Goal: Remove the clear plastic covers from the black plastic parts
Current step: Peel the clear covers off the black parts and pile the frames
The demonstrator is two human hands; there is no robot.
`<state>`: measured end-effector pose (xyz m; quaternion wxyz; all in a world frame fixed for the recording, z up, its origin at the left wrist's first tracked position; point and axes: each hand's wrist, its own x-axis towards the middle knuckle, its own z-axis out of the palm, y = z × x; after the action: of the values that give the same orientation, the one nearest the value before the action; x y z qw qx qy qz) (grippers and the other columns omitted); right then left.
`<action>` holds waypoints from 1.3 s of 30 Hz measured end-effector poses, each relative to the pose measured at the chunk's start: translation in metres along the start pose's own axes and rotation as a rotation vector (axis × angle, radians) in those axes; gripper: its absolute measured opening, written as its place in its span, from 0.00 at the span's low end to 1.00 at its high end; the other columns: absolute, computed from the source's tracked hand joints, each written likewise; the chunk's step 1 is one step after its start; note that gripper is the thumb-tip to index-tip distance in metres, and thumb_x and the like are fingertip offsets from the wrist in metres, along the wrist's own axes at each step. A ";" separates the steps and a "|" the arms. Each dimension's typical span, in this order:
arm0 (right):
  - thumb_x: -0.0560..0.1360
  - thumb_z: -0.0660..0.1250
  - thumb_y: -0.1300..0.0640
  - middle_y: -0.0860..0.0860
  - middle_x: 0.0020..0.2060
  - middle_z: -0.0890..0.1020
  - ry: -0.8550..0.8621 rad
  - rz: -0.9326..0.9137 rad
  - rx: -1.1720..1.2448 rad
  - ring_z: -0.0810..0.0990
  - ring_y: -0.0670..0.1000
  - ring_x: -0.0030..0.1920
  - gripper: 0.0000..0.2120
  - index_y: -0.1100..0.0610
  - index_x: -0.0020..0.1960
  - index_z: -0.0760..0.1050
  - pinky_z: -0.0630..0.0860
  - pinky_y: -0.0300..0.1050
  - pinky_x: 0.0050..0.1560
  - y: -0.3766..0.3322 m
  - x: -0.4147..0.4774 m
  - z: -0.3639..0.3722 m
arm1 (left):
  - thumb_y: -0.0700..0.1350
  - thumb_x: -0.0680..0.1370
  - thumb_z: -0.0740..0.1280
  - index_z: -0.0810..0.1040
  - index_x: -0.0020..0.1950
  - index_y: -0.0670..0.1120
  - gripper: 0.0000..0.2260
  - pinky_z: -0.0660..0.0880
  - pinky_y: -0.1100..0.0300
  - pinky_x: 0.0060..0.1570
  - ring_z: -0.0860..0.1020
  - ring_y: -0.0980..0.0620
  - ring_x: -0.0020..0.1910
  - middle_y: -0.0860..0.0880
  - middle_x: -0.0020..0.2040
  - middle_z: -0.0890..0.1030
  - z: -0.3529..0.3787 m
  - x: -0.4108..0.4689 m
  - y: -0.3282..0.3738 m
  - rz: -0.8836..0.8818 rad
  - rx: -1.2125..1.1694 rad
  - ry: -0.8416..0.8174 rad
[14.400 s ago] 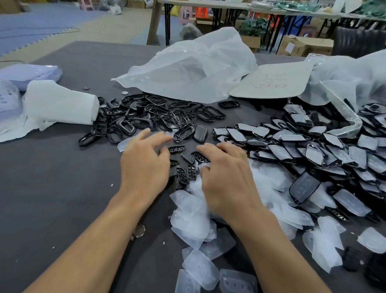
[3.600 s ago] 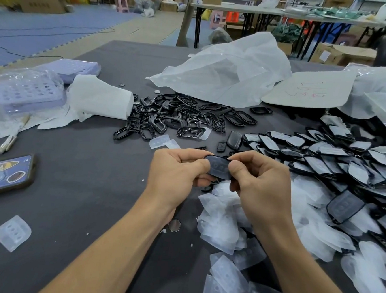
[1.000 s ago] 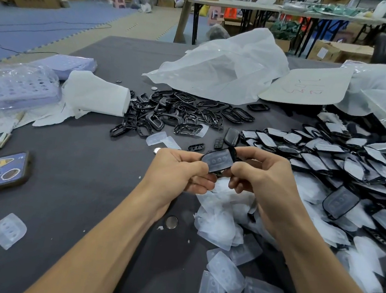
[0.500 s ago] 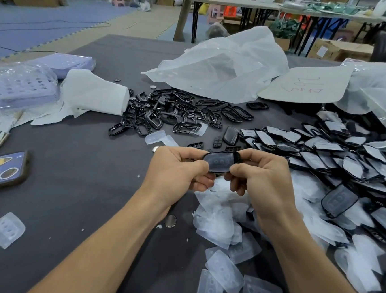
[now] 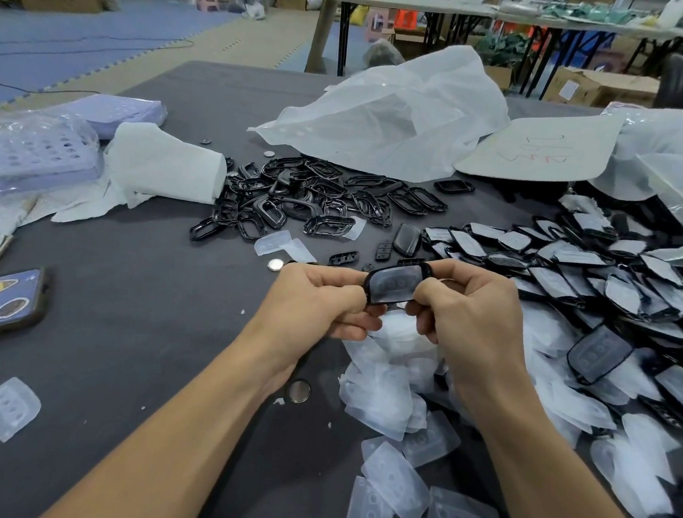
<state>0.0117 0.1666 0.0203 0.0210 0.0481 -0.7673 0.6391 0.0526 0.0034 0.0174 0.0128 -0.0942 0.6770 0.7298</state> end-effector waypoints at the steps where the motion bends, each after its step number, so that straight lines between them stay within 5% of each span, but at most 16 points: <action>1: 0.63 0.66 0.57 0.54 0.28 0.83 0.001 -0.006 -0.002 0.75 0.49 0.26 0.09 0.51 0.39 0.84 0.69 0.44 0.29 0.000 -0.001 0.000 | 0.40 0.68 0.67 0.90 0.47 0.47 0.14 0.82 0.63 0.39 0.86 0.51 0.39 0.42 0.43 0.88 0.000 0.000 0.000 0.005 0.009 -0.004; 4: 0.64 0.66 0.57 0.54 0.28 0.83 -0.008 -0.016 -0.002 0.76 0.49 0.26 0.09 0.51 0.40 0.84 0.70 0.44 0.29 -0.001 -0.001 0.000 | 0.38 0.75 0.73 0.89 0.48 0.44 0.05 0.81 0.64 0.37 0.86 0.51 0.38 0.42 0.44 0.88 0.001 0.000 -0.001 0.022 0.023 0.029; 10: 0.67 0.68 0.62 0.52 0.30 0.84 -0.038 0.003 0.013 0.76 0.48 0.28 0.10 0.51 0.43 0.85 0.72 0.43 0.32 -0.001 -0.002 0.002 | 0.33 0.77 0.71 0.88 0.43 0.40 0.07 0.80 0.63 0.33 0.84 0.50 0.32 0.39 0.37 0.86 0.003 0.001 -0.002 0.002 0.031 0.116; 14: 0.69 0.72 0.57 0.37 0.48 0.84 0.002 -0.236 -0.325 0.79 0.41 0.47 0.21 0.42 0.59 0.82 0.76 0.37 0.51 -0.002 -0.007 -0.004 | 0.31 0.76 0.70 0.87 0.40 0.40 0.09 0.78 0.64 0.29 0.82 0.51 0.29 0.41 0.34 0.85 0.004 0.002 0.000 -0.005 -0.001 0.156; 18: 0.66 0.79 0.62 0.41 0.61 0.80 -0.098 -0.495 -0.579 0.73 0.44 0.64 0.27 0.47 0.64 0.82 0.63 0.27 0.67 -0.004 -0.010 -0.002 | 0.31 0.76 0.69 0.87 0.35 0.43 0.14 0.78 0.64 0.31 0.80 0.52 0.28 0.42 0.32 0.84 0.003 0.001 0.001 -0.001 0.015 0.132; 24: 0.66 0.79 0.64 0.38 0.48 0.82 -0.123 -0.450 -0.574 0.76 0.43 0.58 0.22 0.49 0.58 0.85 0.67 0.26 0.61 -0.006 -0.010 -0.006 | 0.32 0.75 0.69 0.89 0.45 0.44 0.11 0.77 0.64 0.32 0.80 0.52 0.30 0.43 0.35 0.85 0.005 0.001 -0.002 0.032 0.051 0.111; 28: 0.67 0.78 0.63 0.33 0.43 0.78 -0.049 -0.334 -0.636 0.78 0.36 0.51 0.20 0.46 0.55 0.86 0.67 0.21 0.51 -0.010 0.005 -0.035 | 0.38 0.77 0.74 0.89 0.44 0.47 0.05 0.79 0.64 0.32 0.83 0.52 0.31 0.44 0.38 0.87 0.005 0.003 -0.005 0.047 0.020 0.214; 31: 0.68 0.76 0.64 0.43 0.42 0.85 0.151 -0.204 -0.703 0.80 0.42 0.40 0.20 0.46 0.57 0.86 0.75 0.33 0.48 -0.013 0.024 -0.078 | 0.37 0.77 0.74 0.88 0.44 0.46 0.06 0.79 0.64 0.31 0.83 0.52 0.30 0.44 0.37 0.87 0.003 0.007 -0.007 0.063 0.044 0.284; 34: 0.68 0.77 0.64 0.58 0.56 0.85 0.382 -0.112 -0.804 0.80 0.61 0.58 0.31 0.54 0.71 0.77 0.71 0.55 0.68 -0.013 0.032 -0.105 | 0.35 0.76 0.73 0.88 0.42 0.47 0.08 0.80 0.61 0.32 0.83 0.51 0.30 0.46 0.35 0.86 0.001 0.010 -0.008 0.089 0.119 0.346; 37: 0.69 0.77 0.64 0.57 0.70 0.76 0.364 -0.177 -0.822 0.71 0.61 0.72 0.37 0.56 0.76 0.70 0.61 0.59 0.77 -0.013 0.029 -0.089 | 0.39 0.75 0.73 0.88 0.40 0.52 0.09 0.82 0.61 0.36 0.83 0.56 0.29 0.52 0.33 0.86 0.000 0.012 -0.010 0.151 0.265 0.425; 39: 0.71 0.76 0.65 0.54 0.71 0.75 0.247 -0.233 -0.789 0.69 0.57 0.74 0.34 0.54 0.74 0.72 0.58 0.55 0.79 -0.011 0.024 -0.064 | 0.46 0.74 0.71 0.86 0.39 0.58 0.08 0.76 0.73 0.39 0.81 0.65 0.31 0.63 0.33 0.84 0.000 0.013 -0.010 0.217 0.479 0.513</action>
<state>-0.0125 0.2260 0.0450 0.2015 0.0458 -0.9341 0.2911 0.0418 0.0030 0.0051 -0.2134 -0.1963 0.8159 0.5003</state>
